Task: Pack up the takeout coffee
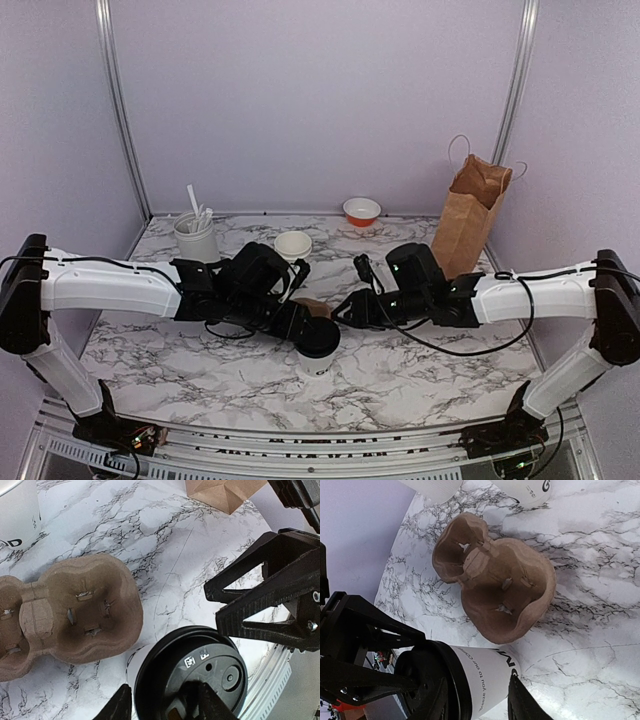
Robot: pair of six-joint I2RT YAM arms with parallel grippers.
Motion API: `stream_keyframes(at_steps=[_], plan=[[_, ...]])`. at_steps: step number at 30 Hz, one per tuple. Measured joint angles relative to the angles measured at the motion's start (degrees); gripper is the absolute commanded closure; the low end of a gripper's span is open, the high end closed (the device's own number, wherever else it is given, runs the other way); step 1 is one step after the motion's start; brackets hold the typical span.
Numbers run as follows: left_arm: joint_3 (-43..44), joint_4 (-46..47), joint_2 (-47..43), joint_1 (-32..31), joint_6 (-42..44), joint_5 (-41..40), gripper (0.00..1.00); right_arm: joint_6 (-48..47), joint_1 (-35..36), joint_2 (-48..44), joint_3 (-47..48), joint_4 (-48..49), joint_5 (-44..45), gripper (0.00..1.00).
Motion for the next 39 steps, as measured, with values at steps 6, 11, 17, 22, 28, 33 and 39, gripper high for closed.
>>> stream_keyframes(at_steps=[6,11,17,22,28,33,39], plan=[[0.0,0.2,0.1,0.0,0.0,0.1,0.55,0.0,0.0,0.9,-0.5,-0.1,-0.8,0.63],[0.2,0.2,0.4,0.1,0.0,0.1,0.55,0.0,0.0,0.9,-1.1,0.6,-1.1,0.63],[0.2,0.4,0.5,0.1,0.0,0.3,0.55,0.0,0.0,-0.1,-2.8,2.0,-1.1,0.63],[0.2,1.3,0.9,0.2,0.0,0.5,0.55,0.2,0.9,-2.0,-5.7,3.2,-0.3,0.63],[0.2,1.3,1.1,0.1,0.2,0.8,0.55,2.3,2.9,-3.4,-8.5,5.7,2.3,0.63],[0.2,1.5,1.1,0.1,0.5,1.2,0.55,3.5,3.9,-4.5,-8.4,4.5,4.9,0.61],[0.8,1.0,1.1,0.1,1.6,1.1,0.54,3.2,5.2,-5.7,-5.0,-3.9,8.0,0.59]])
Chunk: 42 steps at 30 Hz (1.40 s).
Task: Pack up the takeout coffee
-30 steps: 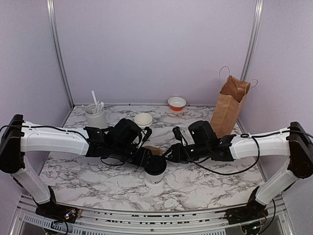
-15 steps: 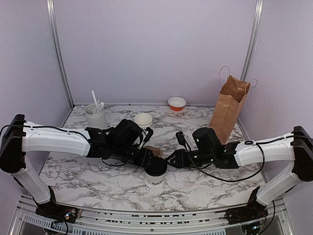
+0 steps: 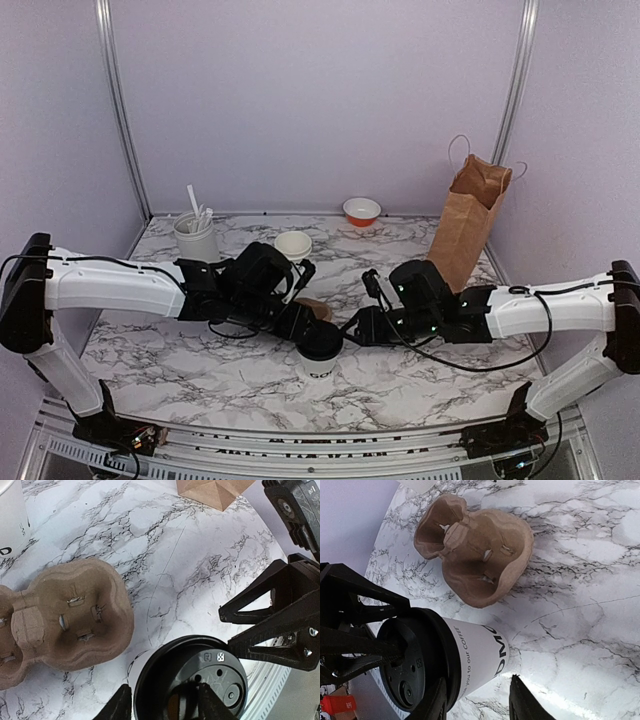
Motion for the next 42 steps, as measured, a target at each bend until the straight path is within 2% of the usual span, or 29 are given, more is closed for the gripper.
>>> stream_keyframes(at_steps=[10,17,26,33,42], plan=[[3.4,-2.8,-0.1,0.0,2.5,-1.0,0.52,-0.7,0.1,-1.3,3.6,-5.5,4.9,0.59],[3.7,-4.3,-3.1,0.4,1.8,-2.1,0.52,-4.6,0.1,-1.2,5.2,-7.0,5.0,0.52],[-4.7,-4.2,-11.8,1.5,-4.7,-0.2,0.51,-13.4,0.1,2.8,12.2,-8.7,0.6,0.45],[-10.7,-3.4,-12.3,1.5,-9.3,4.1,0.51,-17.0,0.1,5.4,13.8,-11.4,0.4,0.41],[-11.4,0.0,-11.6,1.5,-11.2,7.4,0.51,-17.8,0.1,6.8,13.8,-11.7,-0.2,0.41]])
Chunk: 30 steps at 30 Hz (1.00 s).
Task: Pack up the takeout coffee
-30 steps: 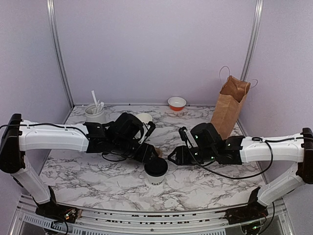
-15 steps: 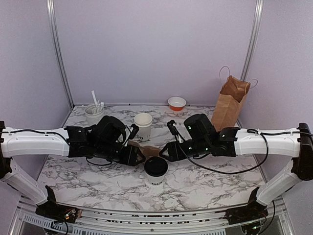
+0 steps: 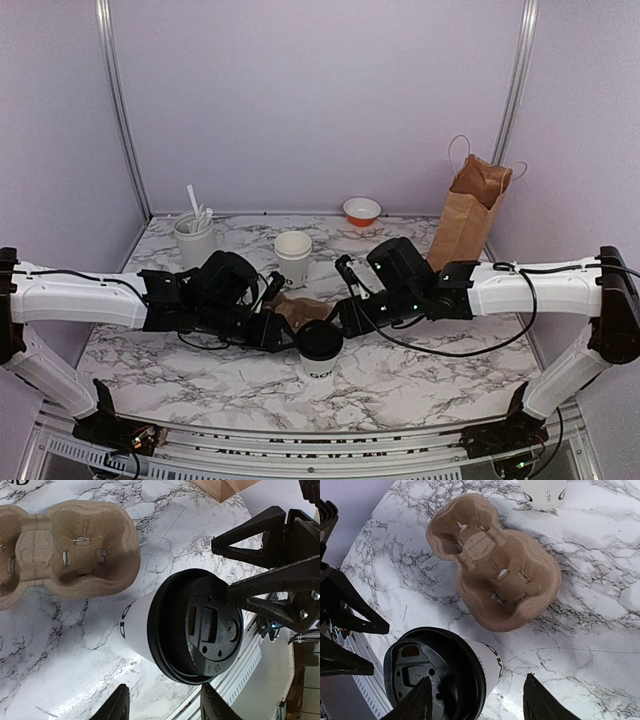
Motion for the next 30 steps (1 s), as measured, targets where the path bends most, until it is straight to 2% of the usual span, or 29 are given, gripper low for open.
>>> stream_keyframes(at_steps=[13,19,30], plan=[[0.0,1.7,3.4,0.0,0.0,0.7,0.52,0.6,0.8,0.5,-0.2,0.0,-0.2,0.42],[0.1,1.9,4.2,0.0,0.0,0.7,0.52,1.4,1.1,0.6,-0.9,0.8,-0.2,0.47],[2.0,1.9,4.2,0.0,-0.2,2.6,0.52,5.4,2.8,-0.2,-2.1,1.9,3.5,0.49]])
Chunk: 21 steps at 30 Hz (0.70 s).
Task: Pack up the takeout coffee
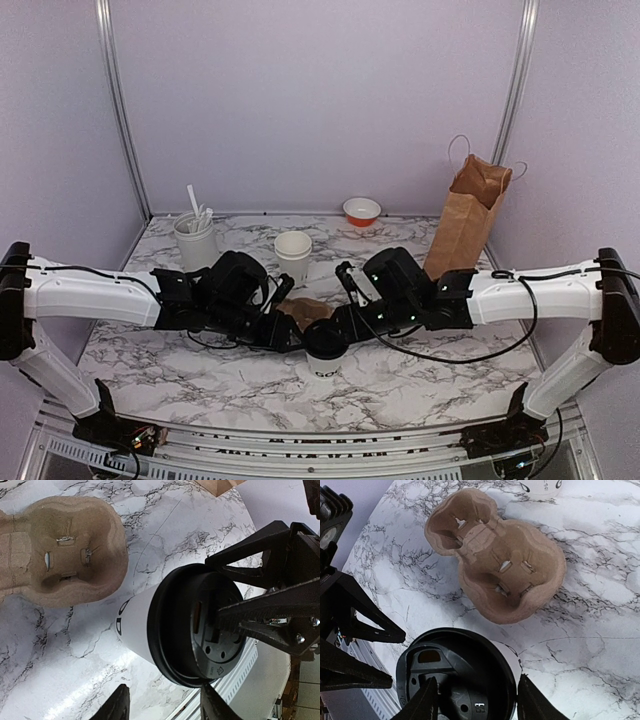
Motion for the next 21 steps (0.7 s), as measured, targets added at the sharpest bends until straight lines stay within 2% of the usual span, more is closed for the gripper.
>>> stream_keyframes(at_steps=[21], plan=[[2.3,0.3,4.1,0.0,-2.9,1.9,0.53,6.7,2.9,-2.3,-3.7,2.8,7.8,0.51]])
